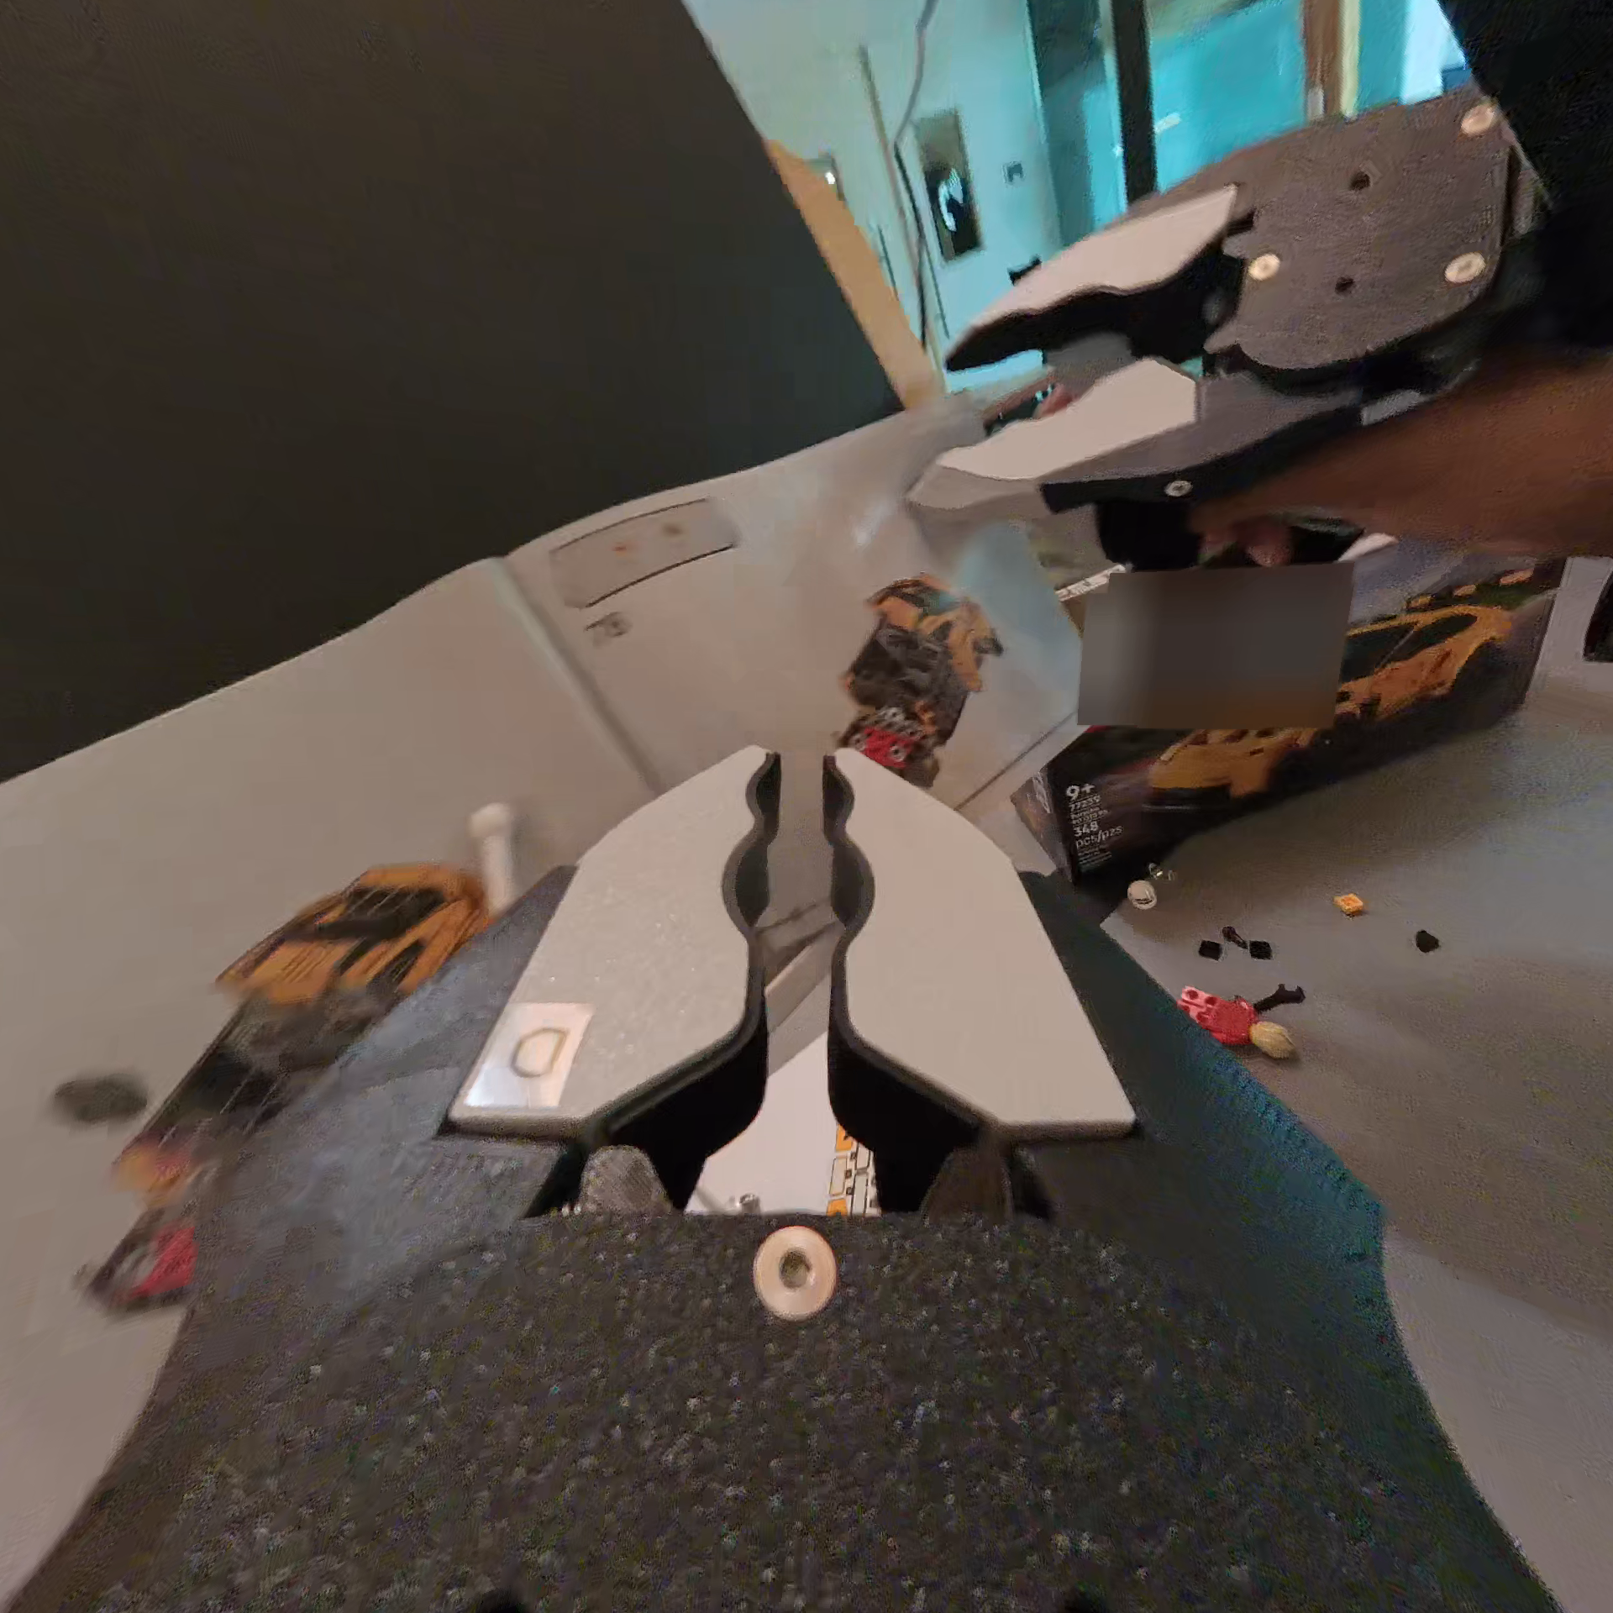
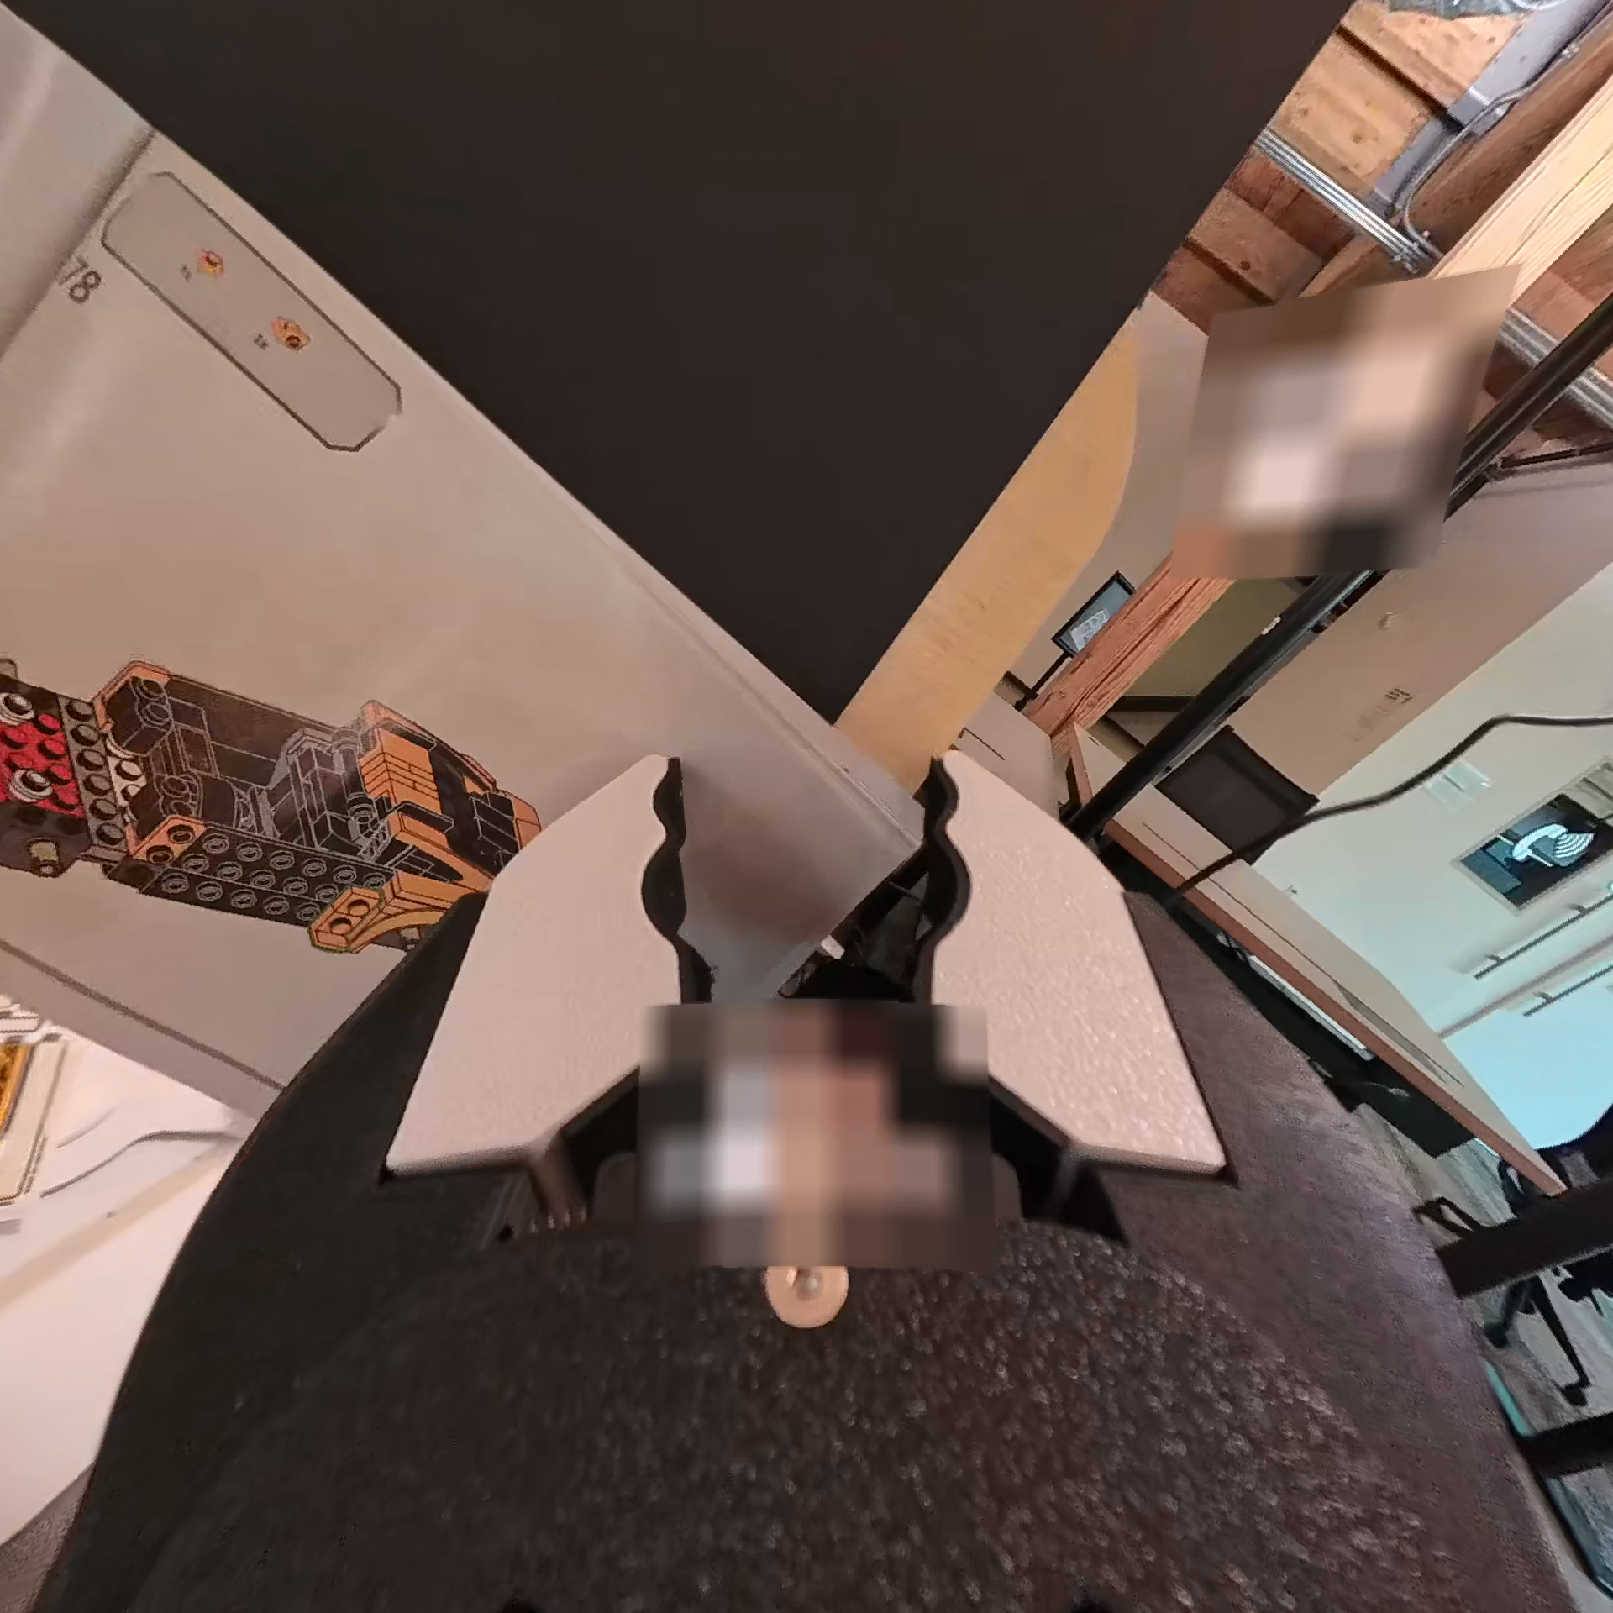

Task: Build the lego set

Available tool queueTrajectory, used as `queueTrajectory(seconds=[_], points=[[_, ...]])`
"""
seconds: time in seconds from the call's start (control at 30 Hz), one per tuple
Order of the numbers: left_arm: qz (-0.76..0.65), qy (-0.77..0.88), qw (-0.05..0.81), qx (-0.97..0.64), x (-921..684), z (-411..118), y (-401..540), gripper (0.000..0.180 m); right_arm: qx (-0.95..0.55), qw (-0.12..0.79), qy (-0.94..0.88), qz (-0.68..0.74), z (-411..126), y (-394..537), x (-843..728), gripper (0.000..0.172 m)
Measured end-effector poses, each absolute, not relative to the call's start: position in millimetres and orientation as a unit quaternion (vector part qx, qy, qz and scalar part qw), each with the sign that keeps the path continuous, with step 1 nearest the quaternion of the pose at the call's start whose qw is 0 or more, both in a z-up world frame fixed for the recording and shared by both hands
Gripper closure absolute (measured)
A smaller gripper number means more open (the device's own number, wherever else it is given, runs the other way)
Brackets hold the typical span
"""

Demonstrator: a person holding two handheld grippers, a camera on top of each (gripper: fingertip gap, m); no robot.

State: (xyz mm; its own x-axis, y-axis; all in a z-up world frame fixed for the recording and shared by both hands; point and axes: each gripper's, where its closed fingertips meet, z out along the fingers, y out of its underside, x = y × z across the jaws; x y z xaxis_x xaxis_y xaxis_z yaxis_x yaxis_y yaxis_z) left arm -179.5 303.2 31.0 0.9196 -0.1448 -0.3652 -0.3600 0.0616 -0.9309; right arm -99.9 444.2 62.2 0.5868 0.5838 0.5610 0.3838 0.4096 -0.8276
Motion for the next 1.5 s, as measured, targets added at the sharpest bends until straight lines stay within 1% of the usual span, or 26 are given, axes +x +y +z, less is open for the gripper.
queueTrajectory(seconds=[0.1,0.17,0.27,0.37,0.47,0.73,0.77,0.8,0.83,0.87,1.0,1.03,1.07,1.1,1.27,1.3,1.37,1.4,1.5], points=[[0.106,0.206,0.648,-0.726,-167,14,337,0.166,-0.539,0.712,-0.445,0.059,67,443,-95,0.121],[0.126,0.203,0.63,-0.738,-169,6,356,0.17,-0.539,0.717,-0.435,0.08,69,434,-89,0.122],[0.132,0.199,0.631,-0.738,-167,10,367,0.176,-0.548,0.707,-0.434,0.108,54,424,-85,0.118],[0.138,0.199,0.627,-0.74,-166,9,370,0.174,-0.54,0.712,-0.437,0.104,46,430,-86,0.107],[0.151,0.205,0.627,-0.736,-166,8,371,0.174,-0.536,0.716,-0.431,0.118,54,437,-90,0.107],[0.135,0.202,0.625,-0.742,-168,3,371,0.176,-0.546,0.703,-0.432,0.147,49,451,-101,0.112],[0.134,0.202,0.626,-0.742,-168,3,371,0.176,-0.547,0.703,-0.429,0.15,49,451,-101,0.114],[0.134,0.201,0.626,-0.741,-168,3,371,0.176,-0.548,0.705,-0.425,0.15,49,452,-101,0.121],[0.134,0.202,0.627,-0.741,-167,3,370,0.176,-0.547,0.706,-0.425,0.148,48,452,-101,0.133],[0.133,0.203,0.627,-0.74,-167,3,370,0.176,-0.546,0.706,-0.426,0.149,47,450,-102,0.138],[0.133,0.206,0.626,-0.74,-166,2,368,0.176,-0.545,0.705,-0.428,0.15,45,446,-104,0.149],[0.133,0.206,0.626,-0.74,-166,2,368,0.176,-0.547,0.704,-0.429,0.149,45,446,-104,0.154],[0.132,0.206,0.626,-0.741,-166,2,368,0.175,-0.548,0.703,-0.43,0.144,45,447,-103,0.165],[0.13,0.206,0.626,-0.741,-166,2,368,0.175,-0.548,0.701,-0.435,0.14,44,447,-103,0.172],[0.13,0.207,0.623,-0.743,-165,2,367,0.175,-0.547,0.705,-0.436,0.119,49,447,-99,0.172],[0.13,0.208,0.624,-0.743,-165,2,367,0.176,-0.543,0.713,-0.427,0.116,54,448,-96,0.162],[0.13,0.208,0.624,-0.742,-165,2,366,0.176,-0.547,0.715,-0.418,0.12,62,451,-92,0.132],[0.131,0.208,0.624,-0.742,-165,2,366,0.176,-0.558,0.703,-0.421,0.131,60,452,-93,0.129],[0.131,0.206,0.622,-0.744,-165,1,367,0.175,-0.574,0.687,-0.422,0.143,55,458,-97,0.128]])
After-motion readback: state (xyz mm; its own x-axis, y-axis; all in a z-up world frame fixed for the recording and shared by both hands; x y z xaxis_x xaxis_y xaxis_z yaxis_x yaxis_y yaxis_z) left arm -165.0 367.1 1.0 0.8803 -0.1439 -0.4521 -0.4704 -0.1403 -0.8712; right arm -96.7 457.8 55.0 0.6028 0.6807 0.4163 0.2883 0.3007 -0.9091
